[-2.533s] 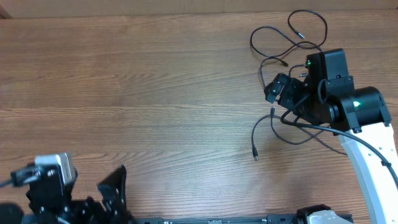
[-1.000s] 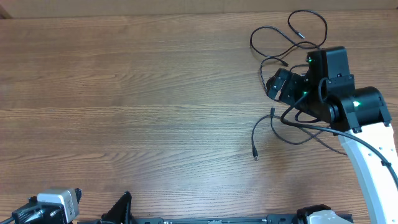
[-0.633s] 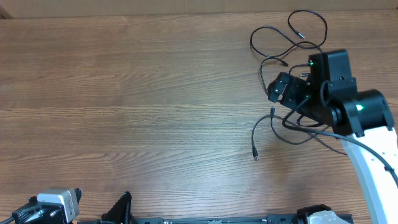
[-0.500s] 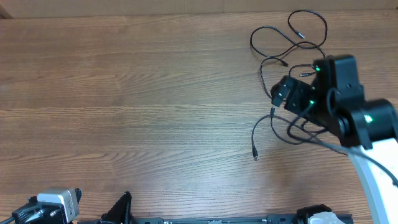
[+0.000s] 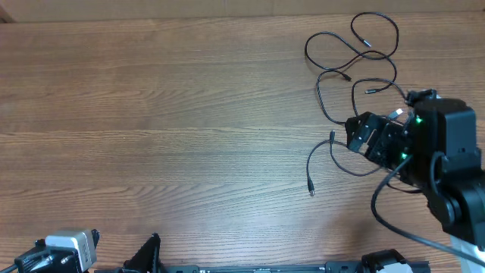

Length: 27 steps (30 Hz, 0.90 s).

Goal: Untangle cables

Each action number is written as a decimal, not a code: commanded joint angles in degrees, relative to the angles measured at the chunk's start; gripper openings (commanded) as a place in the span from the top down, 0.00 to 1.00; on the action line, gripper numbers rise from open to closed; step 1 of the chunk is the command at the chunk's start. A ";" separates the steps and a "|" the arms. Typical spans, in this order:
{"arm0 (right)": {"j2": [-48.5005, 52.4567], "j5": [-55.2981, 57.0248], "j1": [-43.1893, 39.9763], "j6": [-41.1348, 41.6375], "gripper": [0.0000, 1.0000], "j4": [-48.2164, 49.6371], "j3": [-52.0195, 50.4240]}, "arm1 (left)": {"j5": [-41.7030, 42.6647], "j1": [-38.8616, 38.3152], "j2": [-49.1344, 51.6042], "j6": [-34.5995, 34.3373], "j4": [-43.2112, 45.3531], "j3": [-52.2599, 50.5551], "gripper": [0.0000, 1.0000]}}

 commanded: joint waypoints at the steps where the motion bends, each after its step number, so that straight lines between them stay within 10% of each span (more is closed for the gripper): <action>1: -3.39 -0.24 -0.09 -0.70 0.00 -1.22 0.39 | 0.83 0.26 0.02 1.46 0.02 -0.31 0.00; 27: -7.74 0.31 -0.11 -1.16 0.00 -15.82 0.39 | 0.83 0.26 0.02 1.46 0.02 -0.31 0.01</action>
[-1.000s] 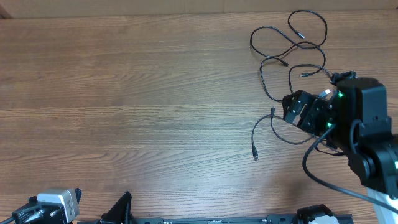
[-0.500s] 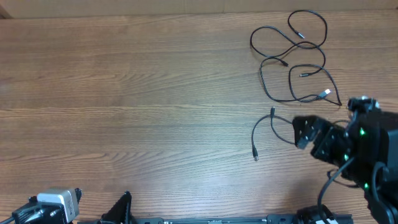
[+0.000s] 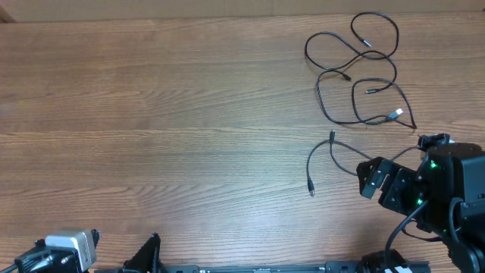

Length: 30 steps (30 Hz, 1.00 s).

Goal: Untangle cables

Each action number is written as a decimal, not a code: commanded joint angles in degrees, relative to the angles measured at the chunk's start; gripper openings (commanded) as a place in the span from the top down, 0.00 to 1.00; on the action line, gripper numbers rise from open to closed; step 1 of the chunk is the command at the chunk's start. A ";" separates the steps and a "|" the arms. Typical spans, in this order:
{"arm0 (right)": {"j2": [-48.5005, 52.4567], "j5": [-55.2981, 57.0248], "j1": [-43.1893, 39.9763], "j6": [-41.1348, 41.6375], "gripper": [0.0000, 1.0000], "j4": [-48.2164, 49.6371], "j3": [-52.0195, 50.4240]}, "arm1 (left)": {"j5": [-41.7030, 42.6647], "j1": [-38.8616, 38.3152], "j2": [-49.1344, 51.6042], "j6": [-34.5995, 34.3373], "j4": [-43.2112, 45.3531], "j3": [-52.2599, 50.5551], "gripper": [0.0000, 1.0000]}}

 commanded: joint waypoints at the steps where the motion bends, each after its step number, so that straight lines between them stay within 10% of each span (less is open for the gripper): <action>1: -0.15 0.37 -0.11 -0.61 0.00 -0.28 0.37 | 0.83 0.26 0.02 1.46 0.02 -0.31 0.00; 16: -0.92 2.05 -0.24 -6.21 0.00 6.82 -2.19 | 0.83 0.26 0.02 1.46 0.02 -0.31 0.00; 30: -21.75 1.81 -8.11 -13.70 0.00 31.17 -27.17 | 0.83 0.26 0.02 1.49 0.02 -0.31 0.01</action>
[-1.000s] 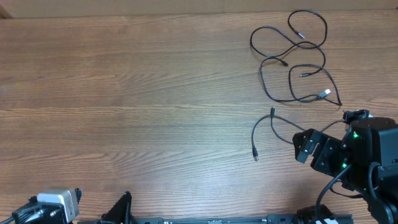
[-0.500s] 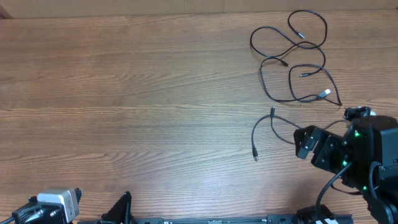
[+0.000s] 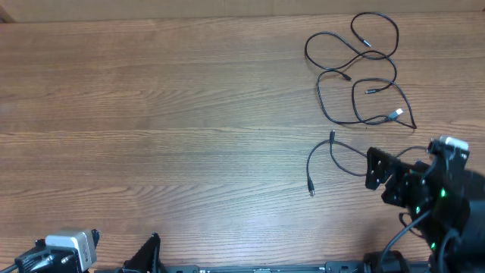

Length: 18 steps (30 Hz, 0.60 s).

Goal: Untangle cables

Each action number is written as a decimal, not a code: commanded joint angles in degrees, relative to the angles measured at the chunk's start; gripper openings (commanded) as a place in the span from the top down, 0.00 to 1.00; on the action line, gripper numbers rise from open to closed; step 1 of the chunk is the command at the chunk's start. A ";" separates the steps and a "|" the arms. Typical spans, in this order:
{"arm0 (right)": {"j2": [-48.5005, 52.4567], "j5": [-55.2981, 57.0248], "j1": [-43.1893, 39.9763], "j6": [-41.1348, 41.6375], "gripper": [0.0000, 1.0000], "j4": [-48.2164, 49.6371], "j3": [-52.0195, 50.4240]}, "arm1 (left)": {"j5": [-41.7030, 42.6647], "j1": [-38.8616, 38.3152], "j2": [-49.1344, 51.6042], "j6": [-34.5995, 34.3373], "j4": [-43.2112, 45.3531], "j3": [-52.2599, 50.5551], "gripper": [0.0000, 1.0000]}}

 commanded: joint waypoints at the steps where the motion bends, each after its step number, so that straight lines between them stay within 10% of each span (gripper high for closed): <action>1: -6.16 0.35 -0.59 -3.89 0.00 5.33 -6.95 | 0.81 0.26 0.02 1.46 0.02 -0.26 0.00; 18: -31.12 -5.53 -3.58 -7.06 0.00 41.40 -43.54 | 0.81 0.26 0.02 1.46 0.02 -0.26 0.01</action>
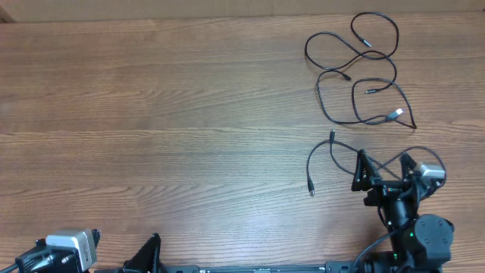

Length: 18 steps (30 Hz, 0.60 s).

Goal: Untangle cables

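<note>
A tangle of thin black cables (356,76) lies in loops at the far right of the table, with a white plug (397,114) at its near edge. Nearer, a separate black cable (312,159) curves from one plug down to another, and its other strand runs right under my right gripper (383,165). That gripper points toward the far side, open, its two fingers (359,168) spread wide over this strand. The overhead view does not show whether the fingers touch the cable. Of my left arm only parts (64,250) show at the near left edge.
The wooden table (167,114) stretches left of the cables. The right arm's base and its own black lead (417,235) sit at the near right edge. A dark frame bar runs along the near edge.
My right gripper pointed left beside the separate cable, with the arm out to the right. Now the arm stands closer to the near edge and the gripper points to the far side, fingers spread. The cables lie as before.
At first my right gripper was over the near edge of the tangle, by the white plug. Then it was nearer, right of the separate cable, clear of the tangle. It stayed there pointing left, and now faces the far side, open over that cable. No cable has shifted.
</note>
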Each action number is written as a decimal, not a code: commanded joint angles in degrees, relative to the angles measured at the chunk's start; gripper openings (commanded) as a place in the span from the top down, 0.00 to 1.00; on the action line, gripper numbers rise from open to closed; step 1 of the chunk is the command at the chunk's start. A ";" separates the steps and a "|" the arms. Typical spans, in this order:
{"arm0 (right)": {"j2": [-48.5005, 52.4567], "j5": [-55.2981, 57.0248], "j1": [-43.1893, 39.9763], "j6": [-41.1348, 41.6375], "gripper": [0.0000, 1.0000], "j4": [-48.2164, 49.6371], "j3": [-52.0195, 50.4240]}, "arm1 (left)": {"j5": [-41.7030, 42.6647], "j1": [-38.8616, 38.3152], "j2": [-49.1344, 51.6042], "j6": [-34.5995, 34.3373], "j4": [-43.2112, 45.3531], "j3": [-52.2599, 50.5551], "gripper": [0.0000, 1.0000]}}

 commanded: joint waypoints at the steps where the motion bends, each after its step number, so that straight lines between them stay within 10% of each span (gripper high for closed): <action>1: -3.30 -3.02 -0.94 -0.92 0.00 4.87 -5.31 | 0.61 0.26 0.02 1.46 0.02 -0.20 0.01; 18: -5.01 -3.50 -1.11 -1.92 0.00 22.82 -18.60 | 0.61 0.26 0.02 1.44 0.02 -0.20 0.00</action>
